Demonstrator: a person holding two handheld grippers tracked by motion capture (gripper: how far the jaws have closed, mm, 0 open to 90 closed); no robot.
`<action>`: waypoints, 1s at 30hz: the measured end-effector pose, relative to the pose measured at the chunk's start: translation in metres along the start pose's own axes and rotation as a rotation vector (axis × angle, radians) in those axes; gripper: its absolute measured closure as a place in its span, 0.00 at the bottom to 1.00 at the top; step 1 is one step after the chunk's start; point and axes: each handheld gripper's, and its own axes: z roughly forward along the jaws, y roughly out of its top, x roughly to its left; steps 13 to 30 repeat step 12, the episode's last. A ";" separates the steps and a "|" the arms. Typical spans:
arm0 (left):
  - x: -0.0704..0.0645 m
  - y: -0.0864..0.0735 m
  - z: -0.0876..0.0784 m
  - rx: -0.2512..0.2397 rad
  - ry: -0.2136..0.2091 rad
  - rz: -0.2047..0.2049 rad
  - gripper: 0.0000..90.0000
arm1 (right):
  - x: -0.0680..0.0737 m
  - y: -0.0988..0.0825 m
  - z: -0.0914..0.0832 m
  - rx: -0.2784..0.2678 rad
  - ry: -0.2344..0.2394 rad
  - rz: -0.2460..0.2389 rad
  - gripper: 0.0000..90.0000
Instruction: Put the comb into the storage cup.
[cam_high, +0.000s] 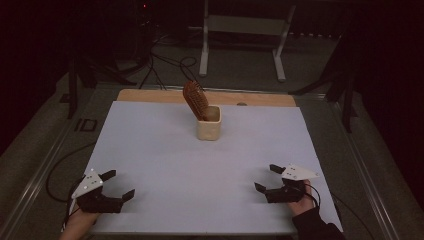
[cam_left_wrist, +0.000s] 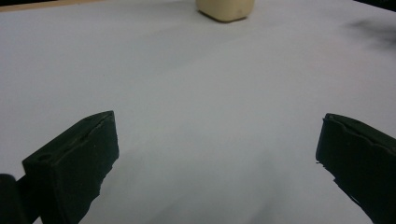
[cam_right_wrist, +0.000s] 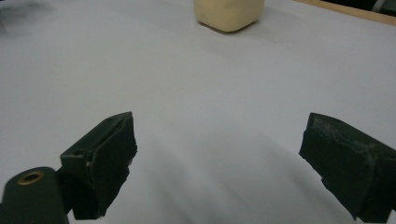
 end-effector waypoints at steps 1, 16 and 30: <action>0.000 0.000 0.000 0.002 -0.004 -0.002 0.00 | 0.000 0.000 0.000 -0.001 0.000 0.002 0.11; -0.002 0.000 0.000 -0.003 -0.017 0.004 0.00 | 0.000 0.000 0.001 -0.007 0.007 0.003 0.11; -0.002 0.000 0.000 -0.003 -0.017 0.004 0.00 | 0.000 0.000 0.001 -0.007 0.007 0.003 0.11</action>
